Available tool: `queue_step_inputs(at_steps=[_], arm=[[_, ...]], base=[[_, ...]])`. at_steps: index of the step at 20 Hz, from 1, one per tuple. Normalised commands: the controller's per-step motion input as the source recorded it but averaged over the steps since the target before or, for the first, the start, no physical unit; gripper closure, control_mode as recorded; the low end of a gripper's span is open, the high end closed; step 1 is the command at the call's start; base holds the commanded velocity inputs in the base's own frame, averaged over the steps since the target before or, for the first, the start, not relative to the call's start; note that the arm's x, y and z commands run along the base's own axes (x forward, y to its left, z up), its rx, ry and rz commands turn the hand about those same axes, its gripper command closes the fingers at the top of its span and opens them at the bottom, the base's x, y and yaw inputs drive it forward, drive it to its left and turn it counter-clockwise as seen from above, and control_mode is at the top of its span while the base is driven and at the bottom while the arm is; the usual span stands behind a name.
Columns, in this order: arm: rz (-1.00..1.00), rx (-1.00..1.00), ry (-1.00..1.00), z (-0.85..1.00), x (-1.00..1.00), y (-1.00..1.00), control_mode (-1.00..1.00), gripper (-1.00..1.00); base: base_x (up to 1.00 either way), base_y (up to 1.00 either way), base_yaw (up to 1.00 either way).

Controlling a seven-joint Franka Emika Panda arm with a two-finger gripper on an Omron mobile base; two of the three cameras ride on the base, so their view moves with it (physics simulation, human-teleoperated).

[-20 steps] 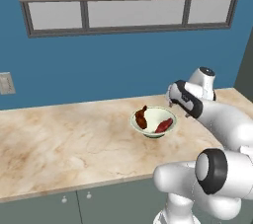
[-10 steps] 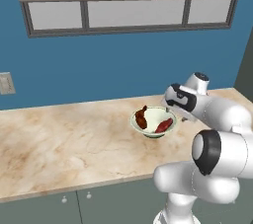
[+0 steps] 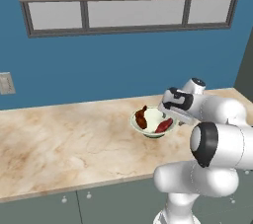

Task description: Place the bowl with the lemon and sweet potato on the second highest shelf of the fridge. Place the bowl with the steak and chicken drumstick on the top shelf of the fridge.

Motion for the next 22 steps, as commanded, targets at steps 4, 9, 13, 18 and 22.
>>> queue_step_inputs(at_steps=[4, 9, 13, 18, 22], arm=[[0.02, 0.0, 0.0, -0.27, 0.12, 0.0, -1.0, -1.0], [0.0, 0.0, 0.0, -0.14, 0.23, 0.0, -1.0, -1.0], [0.0, 0.0, 0.0, -0.04, 0.25, 0.01, -1.0, 1.0], [0.0, 0.0, 0.0, 0.0, 0.17, 0.01, -1.0, 1.0], [0.0, 0.0, 0.0, 0.0, 0.01, 0.0, -1.0, 1.0]], base=[[0.0, 0.0, 0.0], [0.0, 0.0, 0.0], [0.0, 0.0, 0.0], [0.0, 0.0, 0.0], [0.0, 0.0, 0.0]])
